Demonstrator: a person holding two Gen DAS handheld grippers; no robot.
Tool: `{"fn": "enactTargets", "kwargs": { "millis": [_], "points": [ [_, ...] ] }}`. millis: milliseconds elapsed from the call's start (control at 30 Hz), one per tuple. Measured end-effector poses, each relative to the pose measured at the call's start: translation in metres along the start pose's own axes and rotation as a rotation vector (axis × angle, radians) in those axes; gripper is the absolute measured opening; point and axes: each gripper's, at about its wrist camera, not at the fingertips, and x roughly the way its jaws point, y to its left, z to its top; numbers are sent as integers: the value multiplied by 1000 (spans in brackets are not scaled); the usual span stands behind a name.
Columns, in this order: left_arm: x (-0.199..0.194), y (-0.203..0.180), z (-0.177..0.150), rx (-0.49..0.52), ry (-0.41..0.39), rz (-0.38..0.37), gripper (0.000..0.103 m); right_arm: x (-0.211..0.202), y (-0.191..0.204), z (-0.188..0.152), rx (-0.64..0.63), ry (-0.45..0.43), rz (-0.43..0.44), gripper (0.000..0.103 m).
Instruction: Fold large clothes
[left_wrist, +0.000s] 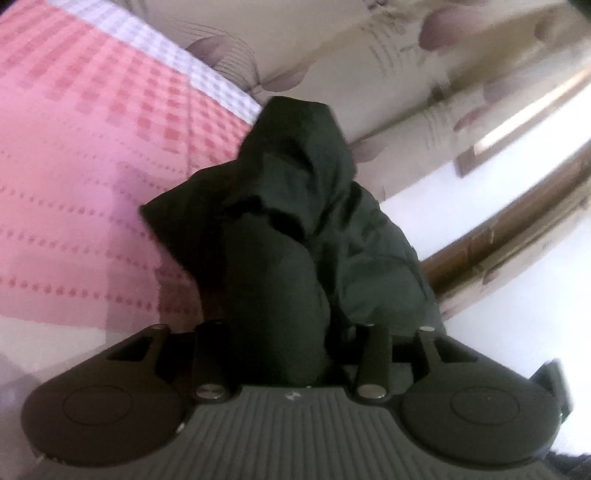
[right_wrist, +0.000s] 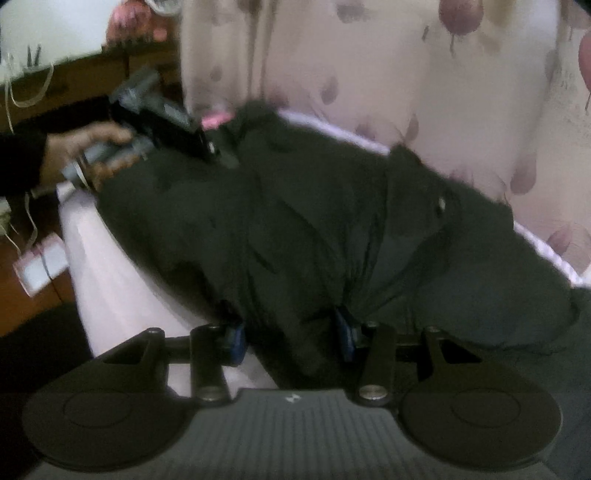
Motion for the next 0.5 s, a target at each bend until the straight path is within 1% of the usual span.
{"fn": "enactTargets", "kwargs": {
  "millis": [33, 67, 100, 133, 167, 233, 267, 367, 400, 433, 467, 500],
  "points": [
    [2, -1, 2, 13, 5, -7, 53, 0, 0, 0, 0, 0, 0, 48],
    [3, 0, 4, 12, 8, -17, 54, -7, -3, 4, -11, -15, 13, 49],
    [4, 1, 6, 4, 8, -22, 54, -15, 0, 2, -16, -19, 27, 54],
    [4, 3, 7, -7, 5, -31, 54, -20, -1, 4, -17, -16, 55, 59],
    [4, 5, 7, -14, 5, -42, 54, -27, -2, 3, -11, -22, 97, 61],
    [3, 8, 7, -14, 5, -48, 50, -41, -6, 5, -2, -64, 155, 69],
    [3, 9, 7, -14, 5, -45, 49, -51, -7, 7, -5, -93, 169, 70],
    [4, 9, 7, -11, 0, -40, 49, -68, -19, 13, 29, -213, 142, 71],
    [6, 8, 9, -8, -3, -34, 49, -69, -26, 19, 61, -247, 98, 66],
    [6, 7, 9, -5, -5, -31, 50, -66, -31, 25, 81, -255, 61, 32],
    [6, 7, 9, -6, -8, -31, 50, -59, -36, 31, 92, -257, 17, 13],
    [6, 7, 10, -2, -8, -31, 50, -48, -40, 38, 99, -245, -37, 4]
  ]
}}
